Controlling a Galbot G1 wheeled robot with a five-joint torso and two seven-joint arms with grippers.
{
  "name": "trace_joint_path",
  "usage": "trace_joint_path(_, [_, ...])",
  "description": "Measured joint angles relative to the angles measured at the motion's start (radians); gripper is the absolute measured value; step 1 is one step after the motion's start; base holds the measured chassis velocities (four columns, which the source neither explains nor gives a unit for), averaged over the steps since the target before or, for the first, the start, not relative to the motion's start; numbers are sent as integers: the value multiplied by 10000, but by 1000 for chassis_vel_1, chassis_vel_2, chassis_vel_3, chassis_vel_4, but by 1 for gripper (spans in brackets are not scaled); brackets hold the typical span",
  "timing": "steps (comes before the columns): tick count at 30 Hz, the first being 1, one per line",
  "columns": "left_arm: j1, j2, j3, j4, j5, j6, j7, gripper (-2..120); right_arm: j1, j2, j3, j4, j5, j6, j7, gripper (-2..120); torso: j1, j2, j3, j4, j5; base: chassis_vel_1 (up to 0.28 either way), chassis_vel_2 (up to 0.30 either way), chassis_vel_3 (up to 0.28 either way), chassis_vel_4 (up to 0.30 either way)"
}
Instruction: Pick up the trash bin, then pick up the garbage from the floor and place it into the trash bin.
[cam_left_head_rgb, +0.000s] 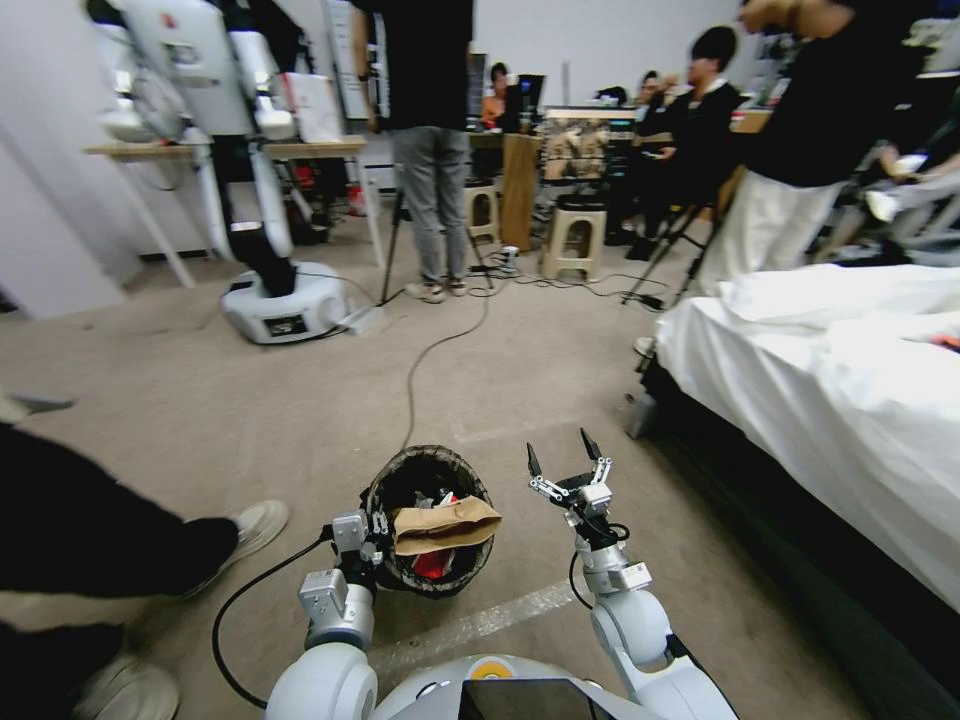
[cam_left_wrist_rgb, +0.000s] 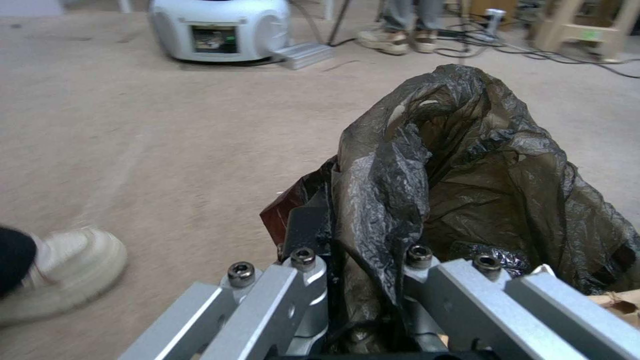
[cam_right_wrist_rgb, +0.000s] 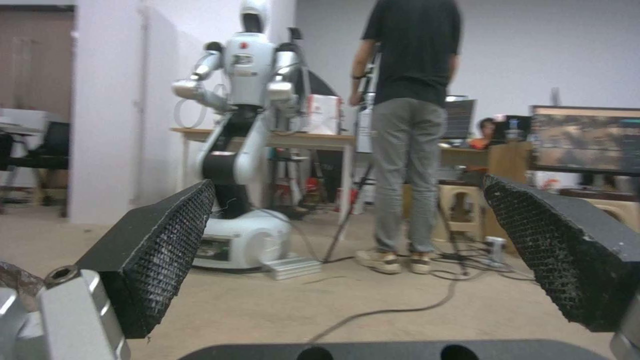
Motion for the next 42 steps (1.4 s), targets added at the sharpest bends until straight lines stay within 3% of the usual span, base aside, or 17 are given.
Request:
trace_joint_path(19, [-24,-44,208,117,134,-55,25,6,75,44,-25,-26,-13,23,-12,100,0,0,0,-1,2,19,22,20,16])
trace_joint_path(29, [22,-10,421,66,-321,117,93,6,62,73,-22,-41,-44,63,-23,100,0,0,0,0,1,0,0,0,0])
trace_joint_path(34, [67,31,607,-60,-987,429,95,6,39,70,-22,-19,-56,65,-24,100,0,0,0,0,2,0,0,0,0])
trace_joint_path(37, [72,79,726,-186,-2114,975,-69,6,6,61,8,-1,-62,79,-32,100,0,0,0,0,2,0,0,0,0])
trace_joint_path(42, [45,103,784,-195,-3088,1407,-186,6,-20,79,70,-4,-86,155,-42,100,0,0,0,0,2,0,0,0,0])
